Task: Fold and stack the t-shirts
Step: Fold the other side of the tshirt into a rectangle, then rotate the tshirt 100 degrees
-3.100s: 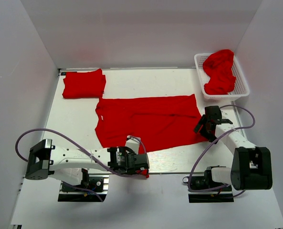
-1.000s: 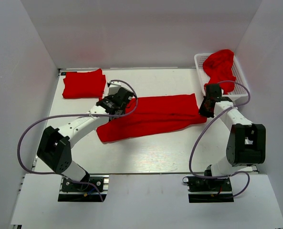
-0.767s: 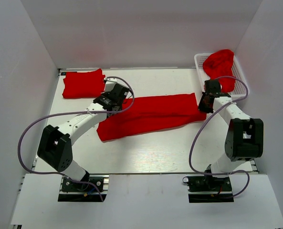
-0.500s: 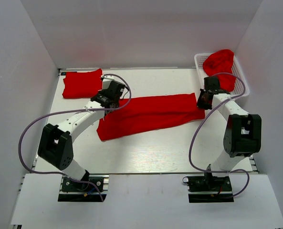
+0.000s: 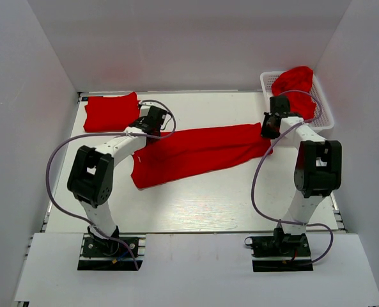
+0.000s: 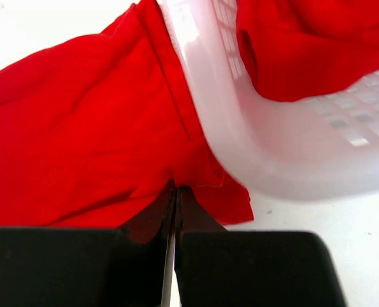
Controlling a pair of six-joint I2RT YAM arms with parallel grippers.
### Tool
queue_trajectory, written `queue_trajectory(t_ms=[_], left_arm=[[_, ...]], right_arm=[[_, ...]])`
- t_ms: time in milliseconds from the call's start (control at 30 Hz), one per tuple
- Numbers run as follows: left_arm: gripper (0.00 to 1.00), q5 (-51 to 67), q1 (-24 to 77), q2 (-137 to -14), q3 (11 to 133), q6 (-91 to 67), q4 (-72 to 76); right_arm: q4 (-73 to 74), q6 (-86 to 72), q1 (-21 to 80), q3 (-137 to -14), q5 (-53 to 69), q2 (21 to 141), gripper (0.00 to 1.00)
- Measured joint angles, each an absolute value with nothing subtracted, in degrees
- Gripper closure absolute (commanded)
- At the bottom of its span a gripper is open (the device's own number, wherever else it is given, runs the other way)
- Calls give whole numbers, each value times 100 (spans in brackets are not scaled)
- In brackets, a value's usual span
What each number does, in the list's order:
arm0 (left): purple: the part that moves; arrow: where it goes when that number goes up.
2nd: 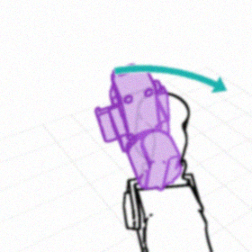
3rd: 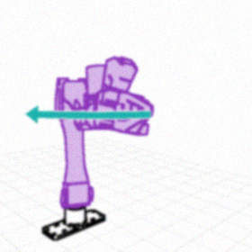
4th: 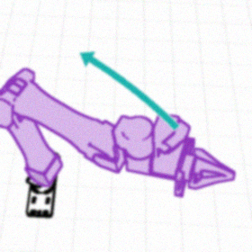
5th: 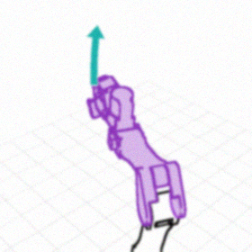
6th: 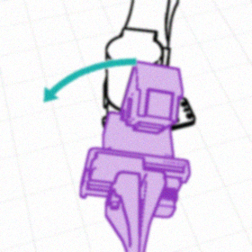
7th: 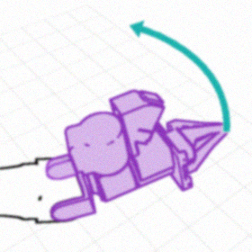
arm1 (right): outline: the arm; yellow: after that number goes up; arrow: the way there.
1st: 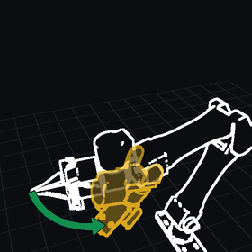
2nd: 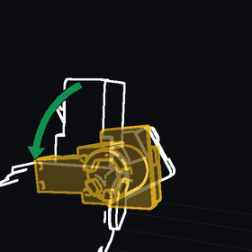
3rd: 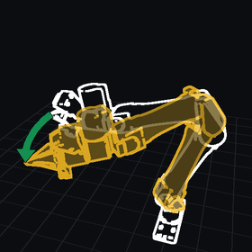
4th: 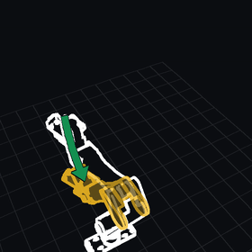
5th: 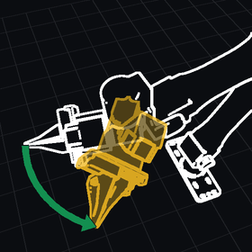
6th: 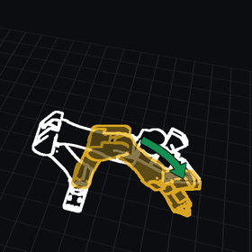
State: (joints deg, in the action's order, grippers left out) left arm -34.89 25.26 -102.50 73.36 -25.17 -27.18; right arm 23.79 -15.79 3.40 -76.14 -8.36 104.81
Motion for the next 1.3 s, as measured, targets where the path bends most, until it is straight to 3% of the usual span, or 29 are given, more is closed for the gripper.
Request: queue_trajectory(t_ms=[100, 133, 200, 267, 500, 567, 633, 700, 767, 1067, 1300], left_arm=[[100, -3444, 2423, -10481, 7496, -2486, -2672], [95, -3426, 2388, -10562, 7561, -2477, -2685], [63, -3380, 2318, -10735, 7738, -2467, -2742], [40, -3336, 2248, -10912, 7957, -2451, -2864], [2, -3201, 2145, -11013, 8202, -2453, -3116], [0, -3181, 2147, -10960, 8202, -2447, -3177], [0, -3151, 2147, -10857, 8202, -2462, -3253], [0, -3098, 2147, -10672, 8202, -2453, -3345], [0, -3041, 2176, -10418, 8202, -2443, -3402], [0, -1728, 2300, -9338, 7148, -2622, -3127], [0, -733, 2488, -9911, 6514, -2897, -2963]], right_arm=[[2379, -1577, 340, -7723, -860, 10704, 100], [2379, -1575, 340, -7752, -858, 10761, 100], [2386, -1555, 342, -7815, -851, 10849, 100], [2390, -1507, 344, -7922, -829, 10932, 99], [2418, -1380, 351, -8235, -711, 11030, 61], [2440, -1341, 351, -8235, -672, 11028, 46], [2473, -1319, 384, -8235, -587, 11004, 42], [2550, -1273, 421, -8235, -528, 10951, 31], [2591, -1258, 443, -8235, -473, 10875, 10], [2598, -969, 810, -8235, 183, 10707, 10], [2644, -965, 1203, -8772, 537, 11358, 10]])
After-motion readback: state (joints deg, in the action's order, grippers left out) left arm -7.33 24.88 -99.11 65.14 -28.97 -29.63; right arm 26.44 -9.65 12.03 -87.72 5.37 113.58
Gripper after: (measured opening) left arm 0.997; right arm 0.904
